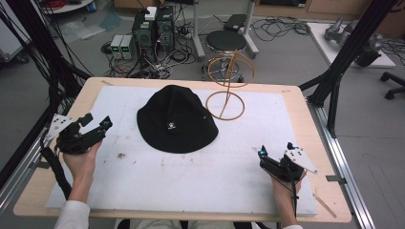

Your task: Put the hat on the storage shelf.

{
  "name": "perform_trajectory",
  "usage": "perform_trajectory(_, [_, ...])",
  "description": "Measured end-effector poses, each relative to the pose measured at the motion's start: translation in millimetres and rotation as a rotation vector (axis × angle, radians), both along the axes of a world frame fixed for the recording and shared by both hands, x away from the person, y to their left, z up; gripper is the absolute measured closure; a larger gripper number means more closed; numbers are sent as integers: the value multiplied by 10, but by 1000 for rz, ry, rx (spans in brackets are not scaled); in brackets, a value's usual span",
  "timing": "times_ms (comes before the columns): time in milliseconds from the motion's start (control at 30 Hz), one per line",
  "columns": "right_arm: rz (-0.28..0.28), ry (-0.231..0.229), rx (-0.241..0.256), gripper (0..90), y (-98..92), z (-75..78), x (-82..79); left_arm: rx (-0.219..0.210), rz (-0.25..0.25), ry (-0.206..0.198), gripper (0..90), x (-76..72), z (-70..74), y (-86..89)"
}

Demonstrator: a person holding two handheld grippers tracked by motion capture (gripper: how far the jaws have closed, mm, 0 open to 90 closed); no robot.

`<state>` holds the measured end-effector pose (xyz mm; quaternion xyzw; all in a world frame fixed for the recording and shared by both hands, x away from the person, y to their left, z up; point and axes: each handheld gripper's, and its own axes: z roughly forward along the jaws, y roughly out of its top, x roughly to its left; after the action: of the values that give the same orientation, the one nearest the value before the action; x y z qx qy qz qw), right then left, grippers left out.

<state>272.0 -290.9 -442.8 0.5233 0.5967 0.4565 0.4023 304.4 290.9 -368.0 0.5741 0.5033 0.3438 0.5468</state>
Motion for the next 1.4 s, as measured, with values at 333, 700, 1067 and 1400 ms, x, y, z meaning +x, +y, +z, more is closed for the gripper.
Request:
perform_trajectory(333, [23, 0, 6, 57, 14, -3, 3, 8, -67, 71, 291, 269, 96, -229])
perform_trajectory(700, [27, -5, 12, 57, -1, -2, 1, 77, -135, 93, 294, 498, 248, -500])
perform_trajectory(1067, [24, -7, 19, 57, -8, -6, 16, 137, -201, 156, 294, 774, 414, -714])
perform_trajectory(1400, [17, 3, 27, 57, -15, -10, 22, 153, -278, 228, 284, 1001, 266, -1133])
